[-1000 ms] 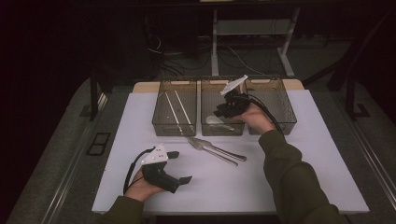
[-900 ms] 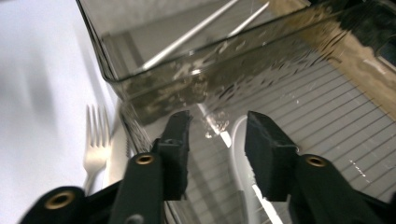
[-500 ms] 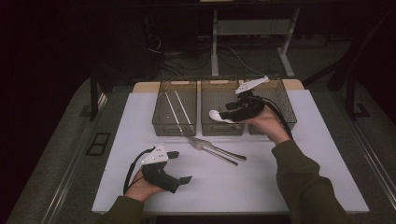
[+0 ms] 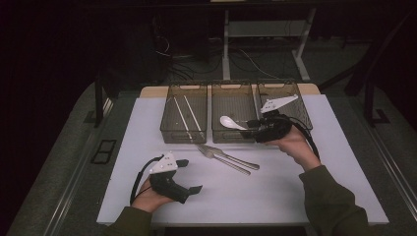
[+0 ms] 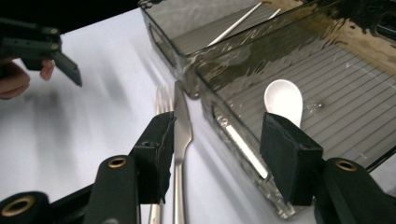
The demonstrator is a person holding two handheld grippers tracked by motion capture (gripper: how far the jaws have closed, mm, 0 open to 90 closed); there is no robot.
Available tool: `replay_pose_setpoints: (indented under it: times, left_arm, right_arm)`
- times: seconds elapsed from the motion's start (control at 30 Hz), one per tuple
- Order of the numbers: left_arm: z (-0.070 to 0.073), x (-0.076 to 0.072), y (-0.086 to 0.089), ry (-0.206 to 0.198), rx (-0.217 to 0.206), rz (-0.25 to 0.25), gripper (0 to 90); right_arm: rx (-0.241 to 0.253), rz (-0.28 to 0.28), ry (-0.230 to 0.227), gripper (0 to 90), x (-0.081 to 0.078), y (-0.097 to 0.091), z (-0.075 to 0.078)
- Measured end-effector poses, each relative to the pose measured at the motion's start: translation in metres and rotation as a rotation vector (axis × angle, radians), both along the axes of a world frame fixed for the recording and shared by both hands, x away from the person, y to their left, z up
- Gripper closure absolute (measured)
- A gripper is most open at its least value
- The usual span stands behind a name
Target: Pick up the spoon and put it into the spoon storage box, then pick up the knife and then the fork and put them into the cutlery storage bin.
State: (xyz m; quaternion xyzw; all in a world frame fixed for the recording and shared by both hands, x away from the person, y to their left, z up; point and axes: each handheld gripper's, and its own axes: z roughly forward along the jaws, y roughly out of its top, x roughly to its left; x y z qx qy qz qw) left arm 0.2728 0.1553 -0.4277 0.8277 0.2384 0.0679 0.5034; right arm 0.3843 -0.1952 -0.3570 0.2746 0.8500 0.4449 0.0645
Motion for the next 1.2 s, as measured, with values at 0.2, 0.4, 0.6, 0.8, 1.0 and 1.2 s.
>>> replay_pose_setpoints:
  times: [0.2,0.4,0.6,0.8,1.0,1.2]
  left_arm:
    - [0.000,0.000,0.000,0.002,0.003,0.003,0.0]
    - [0.000,0.000,0.001,0.002,0.008,0.003,0.0]
    - [0.000,0.000,0.000,0.002,0.007,0.001,0.0]
    - [-0.001,0.000,0.000,0.002,0.011,0.003,0.0]
    - [-0.001,0.000,0.000,0.002,0.010,0.006,0.0]
    - [-0.001,0.000,0.000,0.003,0.018,0.007,0.0]
  right_arm:
    - [-0.051,0.008,0.010,45.8,-0.008,0.001,-0.005]
    - [-0.139,0.019,0.036,49.7,-0.011,0.009,-0.010]
    - [-0.217,0.035,0.064,55.0,-0.011,0.017,-0.015]
    - [-0.292,0.061,0.082,62.3,-0.007,0.028,-0.020]
    - [-0.350,0.096,0.112,67.7,-0.001,0.041,-0.023]
    - [-0.414,0.133,0.124,71.8,0.002,0.054,-0.027]
